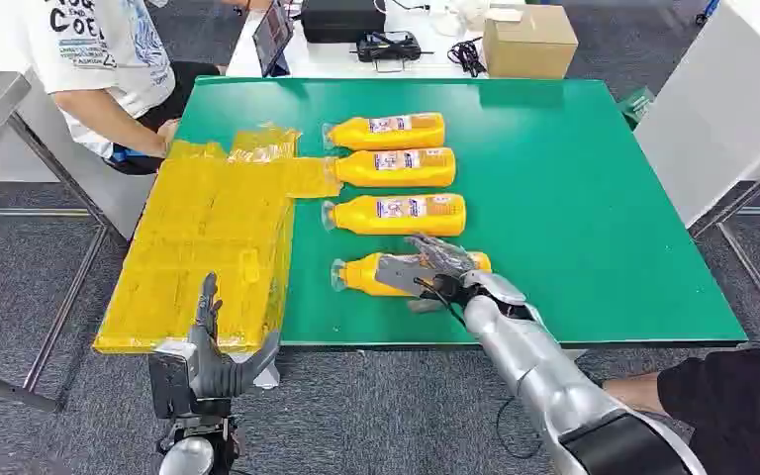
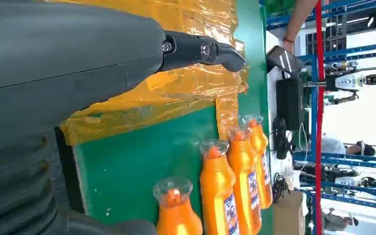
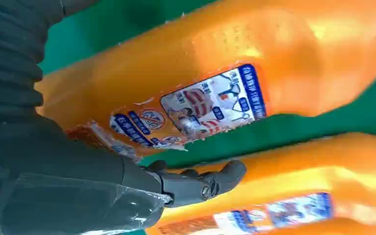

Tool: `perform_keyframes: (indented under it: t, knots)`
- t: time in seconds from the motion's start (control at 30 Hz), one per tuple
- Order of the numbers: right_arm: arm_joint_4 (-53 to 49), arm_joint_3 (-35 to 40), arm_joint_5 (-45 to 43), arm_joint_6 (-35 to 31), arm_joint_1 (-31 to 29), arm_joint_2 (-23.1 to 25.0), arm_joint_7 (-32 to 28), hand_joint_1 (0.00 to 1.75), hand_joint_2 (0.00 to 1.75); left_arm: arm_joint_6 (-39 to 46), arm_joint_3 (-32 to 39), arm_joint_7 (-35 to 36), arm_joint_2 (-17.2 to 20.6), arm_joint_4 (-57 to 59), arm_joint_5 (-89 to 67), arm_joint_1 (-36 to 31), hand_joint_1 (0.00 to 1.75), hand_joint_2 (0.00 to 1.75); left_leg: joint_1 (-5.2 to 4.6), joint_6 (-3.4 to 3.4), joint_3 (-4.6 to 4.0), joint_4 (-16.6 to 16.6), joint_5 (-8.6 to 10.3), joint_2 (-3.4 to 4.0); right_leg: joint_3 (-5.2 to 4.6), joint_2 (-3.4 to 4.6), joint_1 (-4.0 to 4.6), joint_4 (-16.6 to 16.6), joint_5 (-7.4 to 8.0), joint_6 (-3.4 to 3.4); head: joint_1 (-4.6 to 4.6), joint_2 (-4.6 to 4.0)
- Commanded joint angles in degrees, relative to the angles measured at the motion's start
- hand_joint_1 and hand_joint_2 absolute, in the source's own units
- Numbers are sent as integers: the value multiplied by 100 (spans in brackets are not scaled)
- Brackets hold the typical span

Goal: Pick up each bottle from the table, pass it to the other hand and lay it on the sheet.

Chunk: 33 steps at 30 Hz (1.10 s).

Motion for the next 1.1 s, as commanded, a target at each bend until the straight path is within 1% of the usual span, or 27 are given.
perform_keyframes:
  t: [0.03, 0.07, 0.2, 0.23, 0.27, 0.3, 0.33, 0.4, 0.47, 0.5, 0.53, 0.57, 0.63, 0.67, 0.8, 1.0, 1.03, 1.1]
  knots:
    - [427, 502, 61, -17, -215, -258, 138, 0, 175, 8, 48, 19, 4, 369, 7, -242, 0, 175, 3, -6, 17, -4, -5, -5, 20, -6, 4, -4, -6, -9, 0, 0]
    - [430, 530, 78, -11, -217, -256, 148, 0, 175, 8, 53, 24, 4, 366, 6, -245, 0, 175, 5, -9, 32, -3, -11, 0, 33, -3, 6, -4, -12, -14, 0, 0]
    - [430, 530, 78, -11, -217, -256, 148, 0, 175, 8, 53, 24, 4, 366, 6, -245, 0, 175, 3, -5, 13, -3, -3, -5, 15, -7, 4, -4, -4, -8, 0, 0]
    - [430, 530, 78, -11, -217, -256, 148, 0, 175, 8, 53, 24, 4, 366, 6, -245, 0, 175, 9, -13, 44, -2, -16, -4, 47, -7, 11, -6, -16, -19, -2, 0]
    - [430, 530, 78, -11, -217, -256, 148, 0, 175, 8, 53, 24, 4, 366, 6, -245, 0, 175, 4, -7, 22, -3, -6, -3, 24, -5, 5, -5, -7, -11, 0, 0]
    - [430, 530, 78, -11, -217, -256, 148, 0, 175, 8, 53, 24, 4, 366, 6, -245, 0, 175, 7, -11, 40, -4, -14, 1, 41, -2, 8, -6, -13, -17, -2, 0]
    - [435, 551, 93, -4, -223, -248, 155, 0, 175, 8, 56, 31, 4, 365, 7, -247, 0, 175, 2, -5, 14, -4, -2, -3, 15, -5, 3, -4, -4, -7, 0, 0]
    - [444, 599, 109, -17, -220, -245, 164, 0, 175, 5, 55, 40, -3, 365, 5, -248, 0, 175, 6, -9, 35, -3, -12, -2, 37, -5, 7, -4, -13, -15, 0, 0]
    - [438, 641, 121, -2, -224, -256, 157, 0, 175, 4, 62, 46, 0, 368, 2, -245, 0, 175, 3, -5, 18, -5, -4, -2, 20, -4, 3, -5, -5, -8, 0, 0]
    - [417, 683, 134, 22, -230, -273, 142, 0, 175, 5, 67, 54, 1, 362, 2, -241, 0, 175, 8, -13, 50, -5, -18, 2, 52, -1, 10, -9, -17, -19, 0, 0]
    - [388, 725, 142, 68, -238, -300, 121, 0, 175, 5, 72, 58, 1, 356, 0, -235, 0, 175, 3, -7, 24, -5, -7, -2, 25, -4, 4, -4, -8, -11, 0, 0]
    - [356, 764, 128, 118, -238, -328, 105, 0, 175, 5, 78, 57, -3, 360, 0, -233, 0, 175, 5, -10, 37, -6, -12, 0, 37, -3, 7, -6, -12, -15, -2, 0]
    - [348, 815, 38, 308, -269, -398, 48, 0, 175, 13, 99, 63, -10, 366, 1, -231, 0, 175, 3, -5, 15, -4, -3, -5, 17, -7, 4, -3, -5, -8, 0, 0]
    - [347, 802, -52, 426, -298, -479, -13, 0, 175, 35, 136, 76, -12, 359, 20, -239, 0, 175, 5, -9, 30, -4, -10, -3, 31, -6, 6, -3, -11, -14, -2, 0]
    - [270, 954, -157, 689, -392, -743, -141, 0, 175, 66, 224, 90, 12, 346, 42, -262, 0, 175, 2, -4, 14, -3, -2, -8, 15, -10, 2, -3, -5, -7, 0, 0]
    - [374, 1295, -190, 891, -568, -812, -94, 0, 175, 57, 212, 103, -3, 397, 42, -252, 0, 175, 4, -8, 30, -2, -9, -5, 35, -7, 5, -5, -10, -12, 0, 0]
    - [374, 1295, -190, 891, -568, -812, -94, 0, 175, 57, 212, 103, -3, 397, 42, -252, 0, 175, 0, -5, 19, -3, -5, -2, 22, -3, 1, -3, -6, -9, 0, 0]
    - [462, 1439, -209, 934, -628, -821, -81, 0, 175, 49, 201, 112, -1, 422, 46, -259, 0, 175, 4, -12, 45, -3, -16, 2, 46, -1, 6, -4, -15, -18, 0, 0]
